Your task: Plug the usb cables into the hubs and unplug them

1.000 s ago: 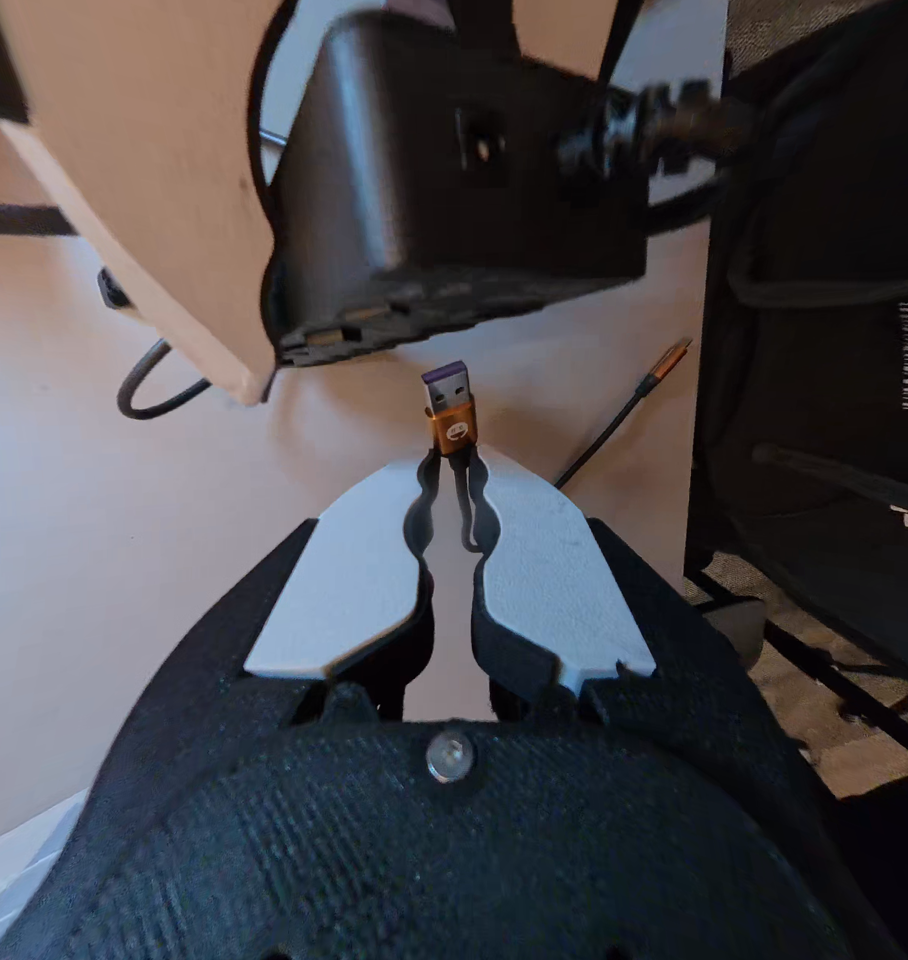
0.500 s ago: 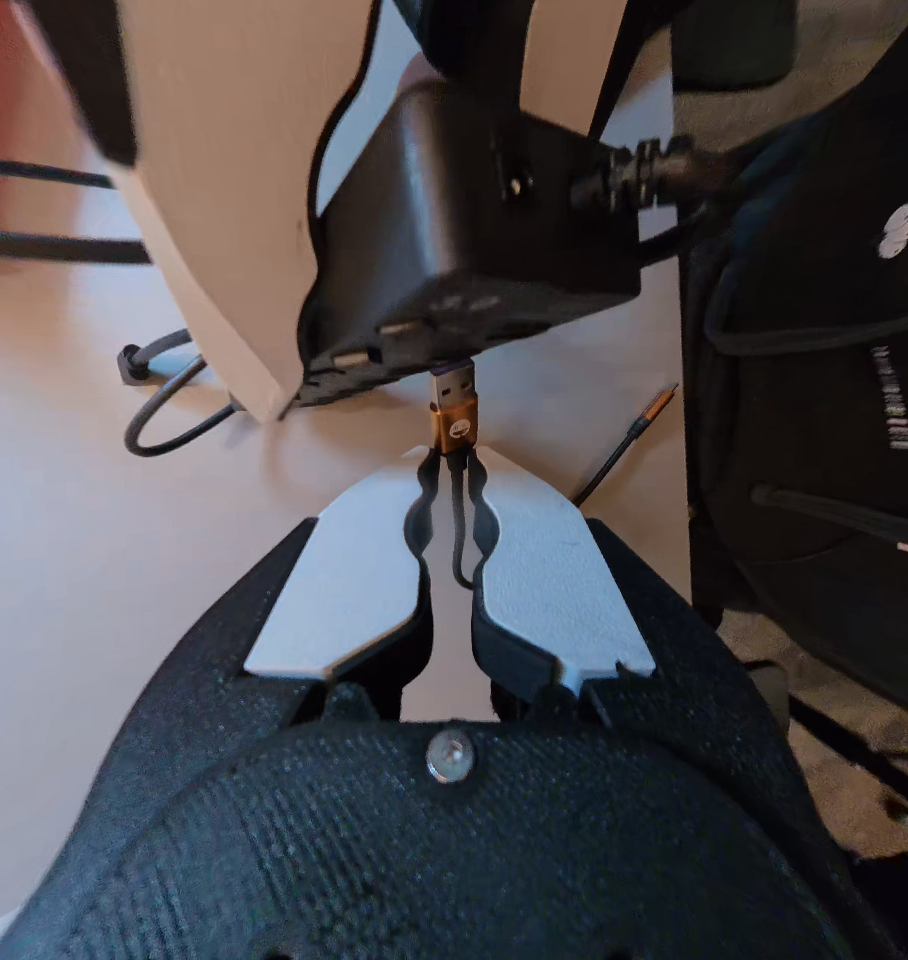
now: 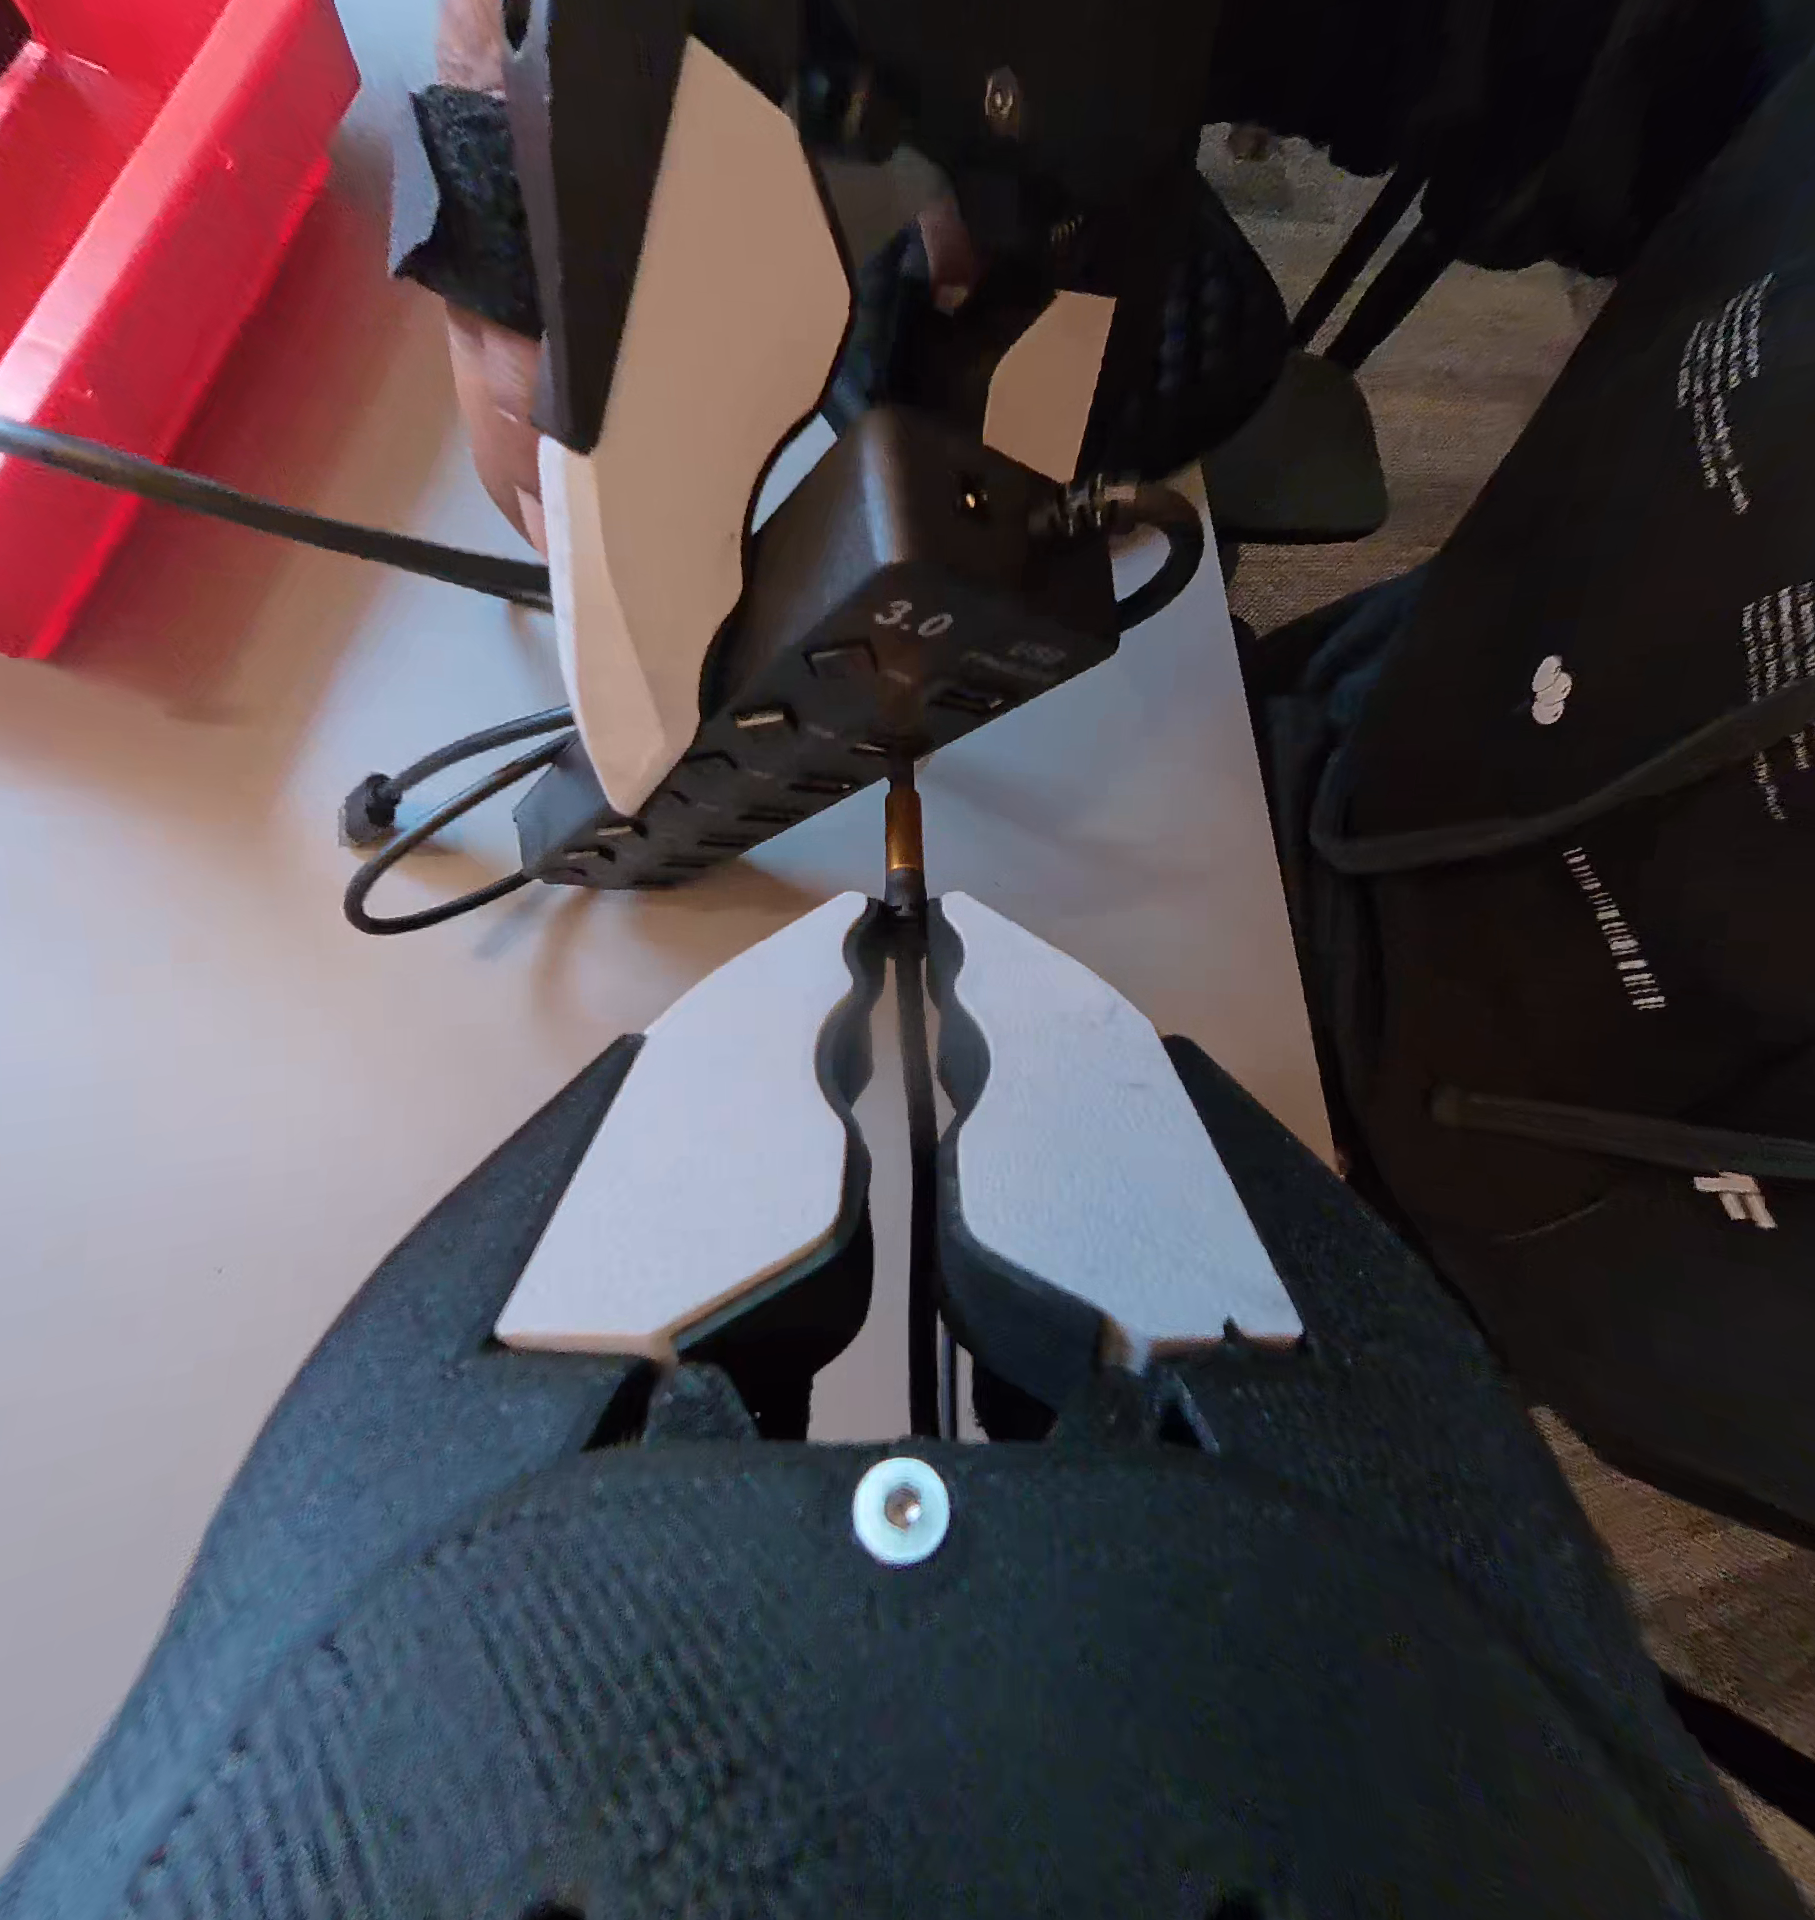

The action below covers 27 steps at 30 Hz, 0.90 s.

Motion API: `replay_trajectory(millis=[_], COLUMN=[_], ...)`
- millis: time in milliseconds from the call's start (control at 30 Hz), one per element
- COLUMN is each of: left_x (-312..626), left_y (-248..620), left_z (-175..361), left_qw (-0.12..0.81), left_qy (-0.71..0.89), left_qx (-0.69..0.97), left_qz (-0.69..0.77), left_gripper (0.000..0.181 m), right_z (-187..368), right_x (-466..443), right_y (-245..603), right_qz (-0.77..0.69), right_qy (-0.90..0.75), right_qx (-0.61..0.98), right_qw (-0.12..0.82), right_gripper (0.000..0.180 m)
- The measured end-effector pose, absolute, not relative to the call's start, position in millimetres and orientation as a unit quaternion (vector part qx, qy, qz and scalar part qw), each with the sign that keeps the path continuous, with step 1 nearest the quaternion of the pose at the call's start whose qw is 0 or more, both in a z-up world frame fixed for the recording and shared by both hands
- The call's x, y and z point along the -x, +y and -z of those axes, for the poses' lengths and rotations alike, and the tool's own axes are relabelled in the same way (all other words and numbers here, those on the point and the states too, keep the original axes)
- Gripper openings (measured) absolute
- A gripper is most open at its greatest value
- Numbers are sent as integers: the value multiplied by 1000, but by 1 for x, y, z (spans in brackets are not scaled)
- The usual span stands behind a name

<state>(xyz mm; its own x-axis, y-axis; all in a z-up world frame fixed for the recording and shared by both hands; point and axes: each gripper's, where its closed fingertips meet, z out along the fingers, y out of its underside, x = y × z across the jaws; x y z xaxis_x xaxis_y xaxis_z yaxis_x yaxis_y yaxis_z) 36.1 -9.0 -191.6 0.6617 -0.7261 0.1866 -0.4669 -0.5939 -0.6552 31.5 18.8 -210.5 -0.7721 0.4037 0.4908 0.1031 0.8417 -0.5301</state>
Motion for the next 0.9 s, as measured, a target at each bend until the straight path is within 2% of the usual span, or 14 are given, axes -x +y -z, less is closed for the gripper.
replay_trajectory(millis=[33,433,900], left_x=[-37,-38,-33], left_y=[-10,-11,-8], left_z=[192,184,184], left_qw=[286,286,341], left_qy=[334,165,84], left_qx=[867,820,786], left_qz=[235,468,508], left_gripper=[7,7,7], right_z=[210,198,199], right_x=[-31,-28,-18], right_y=[19,19,25], right_qz=[-246,-233,-169], right_qy=[-907,-886,-871], right_qx=[142,109,95], right_qw=[311,386,451], right_gripper=[63,63,64])
